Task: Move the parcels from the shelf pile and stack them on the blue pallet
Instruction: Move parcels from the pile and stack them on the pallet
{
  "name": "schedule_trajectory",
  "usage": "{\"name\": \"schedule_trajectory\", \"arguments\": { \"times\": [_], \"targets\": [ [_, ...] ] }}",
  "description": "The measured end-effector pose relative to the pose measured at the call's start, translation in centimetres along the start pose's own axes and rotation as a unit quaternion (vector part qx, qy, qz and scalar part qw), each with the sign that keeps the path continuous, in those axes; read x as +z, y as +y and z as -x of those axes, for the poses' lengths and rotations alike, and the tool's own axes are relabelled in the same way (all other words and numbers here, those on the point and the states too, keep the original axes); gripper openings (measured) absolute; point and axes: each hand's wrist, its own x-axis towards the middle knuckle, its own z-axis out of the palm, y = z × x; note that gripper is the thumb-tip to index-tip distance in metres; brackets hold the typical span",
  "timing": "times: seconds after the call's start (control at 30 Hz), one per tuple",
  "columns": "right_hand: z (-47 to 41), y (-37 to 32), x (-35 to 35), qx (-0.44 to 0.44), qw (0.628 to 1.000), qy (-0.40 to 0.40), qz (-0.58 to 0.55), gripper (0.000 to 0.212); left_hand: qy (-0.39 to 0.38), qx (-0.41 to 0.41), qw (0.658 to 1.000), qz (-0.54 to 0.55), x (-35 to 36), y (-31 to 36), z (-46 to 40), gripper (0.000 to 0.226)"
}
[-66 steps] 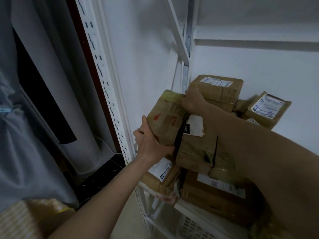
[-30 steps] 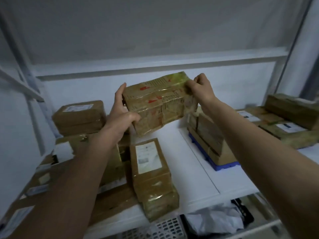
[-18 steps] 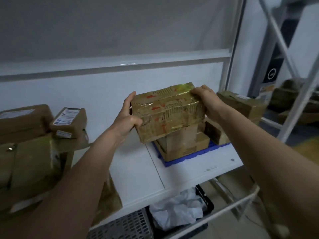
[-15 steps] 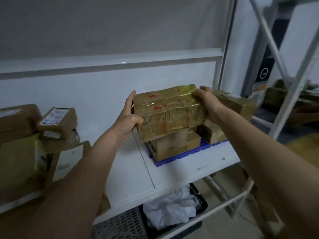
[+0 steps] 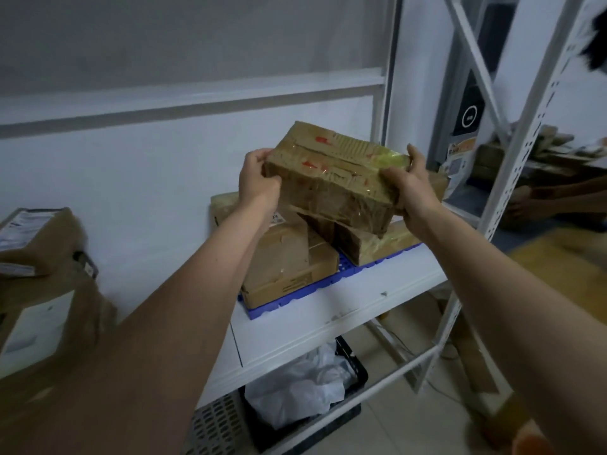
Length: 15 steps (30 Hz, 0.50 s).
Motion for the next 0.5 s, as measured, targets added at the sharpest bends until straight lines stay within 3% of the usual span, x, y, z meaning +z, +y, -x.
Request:
{"name": "schedule_trajectory", "arguments": {
  "times": [0.2, 0.4, 0.5],
  "targets": [
    [-3.6, 1.5, -1.0, 0.007, 0.997, 0.057, 0.047, 0.071, -0.019, 0.003, 1.0, -0.024, 4.1, -0.9, -5.2, 0.03],
    [-8.6, 2.3, 0.2, 0.0, 0.982, 0.055, 0.183, 0.06, -0.092, -0.055, 0.994, 0.006, 5.5, -4.6, -10.2, 0.044],
    [-10.4, 3.7, 1.4, 0.028, 0.981, 0.033, 0.188, 0.063, -0.104, -0.082, 0.991, -0.013, 5.9, -7.0, -12.5, 0.052]
  ]
}}
